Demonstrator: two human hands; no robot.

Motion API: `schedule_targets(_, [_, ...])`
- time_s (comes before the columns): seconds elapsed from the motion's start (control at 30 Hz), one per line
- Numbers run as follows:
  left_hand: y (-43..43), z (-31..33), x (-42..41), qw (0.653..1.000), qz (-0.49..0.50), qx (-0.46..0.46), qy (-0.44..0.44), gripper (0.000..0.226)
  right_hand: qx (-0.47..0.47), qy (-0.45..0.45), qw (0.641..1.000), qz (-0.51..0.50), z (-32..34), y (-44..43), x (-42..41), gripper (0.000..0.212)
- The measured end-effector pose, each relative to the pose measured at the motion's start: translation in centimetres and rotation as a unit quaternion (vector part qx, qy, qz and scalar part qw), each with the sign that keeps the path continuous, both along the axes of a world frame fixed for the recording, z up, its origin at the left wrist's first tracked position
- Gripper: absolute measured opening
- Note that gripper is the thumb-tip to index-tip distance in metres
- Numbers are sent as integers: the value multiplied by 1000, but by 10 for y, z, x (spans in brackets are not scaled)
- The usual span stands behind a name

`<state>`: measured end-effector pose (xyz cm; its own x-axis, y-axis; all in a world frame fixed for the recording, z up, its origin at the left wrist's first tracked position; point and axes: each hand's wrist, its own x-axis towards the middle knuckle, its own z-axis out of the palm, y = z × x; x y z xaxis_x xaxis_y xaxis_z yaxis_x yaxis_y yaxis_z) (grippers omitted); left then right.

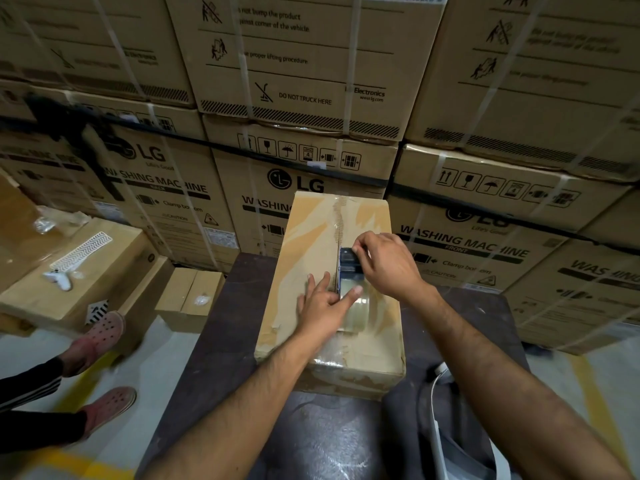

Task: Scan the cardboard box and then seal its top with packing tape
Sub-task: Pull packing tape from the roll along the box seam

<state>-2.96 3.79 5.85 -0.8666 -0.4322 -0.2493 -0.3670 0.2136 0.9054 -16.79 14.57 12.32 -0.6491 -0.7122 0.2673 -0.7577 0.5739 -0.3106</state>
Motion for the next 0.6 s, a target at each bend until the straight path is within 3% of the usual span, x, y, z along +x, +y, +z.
schedule_targets(0.17, [1,-6,2,995,34,83,30,57,21,-5,1000,-6,4,-3,-5,18])
schedule_targets(0.33, [0,-9,2,994,26,106,16,56,29,-32,999,-14,4,-4,-8,20])
schedule_targets(0.6, [-2,-5,8,992,-9,128,-6,30,35,-47,998,-27,9,-4,-9,24])
